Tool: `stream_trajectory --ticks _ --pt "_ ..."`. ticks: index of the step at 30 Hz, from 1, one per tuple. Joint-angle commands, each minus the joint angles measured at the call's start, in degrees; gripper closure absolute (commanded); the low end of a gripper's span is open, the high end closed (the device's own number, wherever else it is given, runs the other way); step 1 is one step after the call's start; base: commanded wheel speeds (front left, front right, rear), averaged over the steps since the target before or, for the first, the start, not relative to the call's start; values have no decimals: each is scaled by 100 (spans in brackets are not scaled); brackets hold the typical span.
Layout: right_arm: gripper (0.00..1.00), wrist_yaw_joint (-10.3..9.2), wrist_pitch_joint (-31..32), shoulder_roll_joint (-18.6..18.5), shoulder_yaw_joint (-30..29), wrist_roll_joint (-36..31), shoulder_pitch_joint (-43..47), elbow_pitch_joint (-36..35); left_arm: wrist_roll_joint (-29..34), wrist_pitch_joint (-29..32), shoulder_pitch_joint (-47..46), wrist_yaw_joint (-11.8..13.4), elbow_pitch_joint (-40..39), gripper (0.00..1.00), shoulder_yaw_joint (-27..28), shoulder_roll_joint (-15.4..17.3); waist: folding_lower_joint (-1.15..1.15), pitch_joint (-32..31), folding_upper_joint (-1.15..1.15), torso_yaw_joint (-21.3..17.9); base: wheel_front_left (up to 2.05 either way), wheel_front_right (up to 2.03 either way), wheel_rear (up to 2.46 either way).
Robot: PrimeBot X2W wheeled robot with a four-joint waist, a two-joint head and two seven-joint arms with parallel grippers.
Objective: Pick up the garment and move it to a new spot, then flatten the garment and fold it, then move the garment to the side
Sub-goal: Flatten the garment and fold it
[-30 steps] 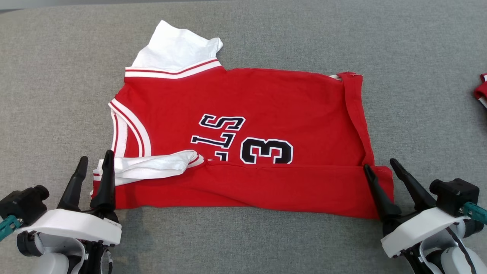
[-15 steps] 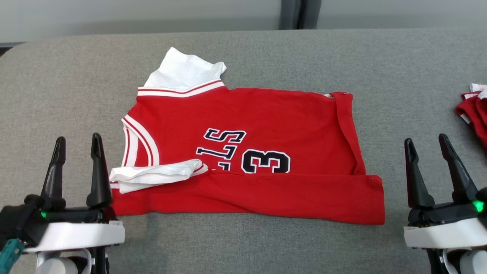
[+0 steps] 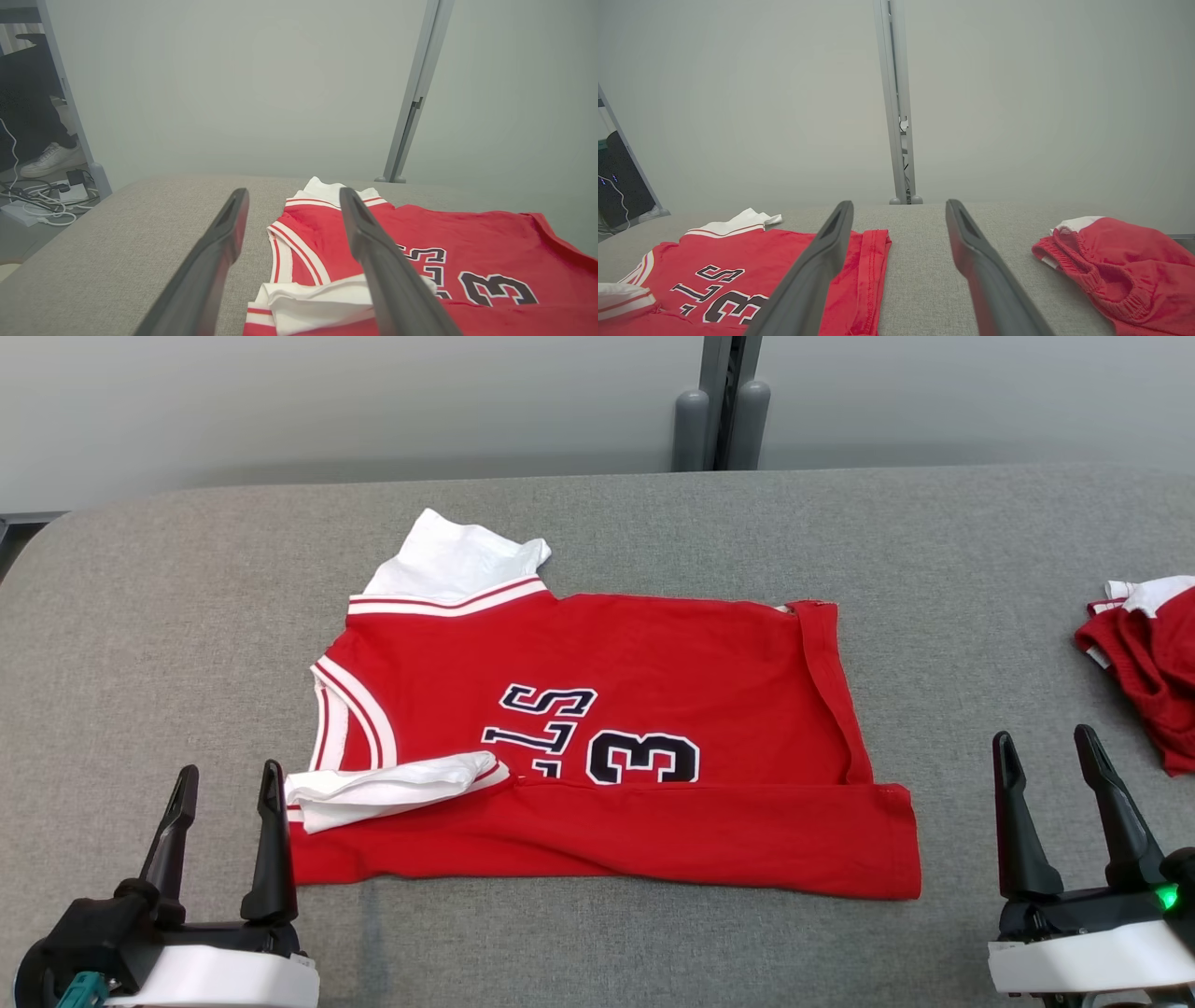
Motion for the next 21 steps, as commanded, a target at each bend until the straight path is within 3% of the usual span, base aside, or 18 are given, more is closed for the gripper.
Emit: stream_trajectory --ticks 1,13,21 --pt "0 -1 35 -18 -20 3 48 -18 6 4 21 -14 22 0 6 50 0 -9 0 -2 0 0 0" --pt "0 -1 209 9 -13 94 -27 -30 -146 230 -331 -178 68 0 -97 118 0 144 0 82 0 0 0" --pt "0 -1 365 -16 269 195 -93 524 -563 540 -543 -480 1031 0 -124 91 0 397 0 39 0 0 0"
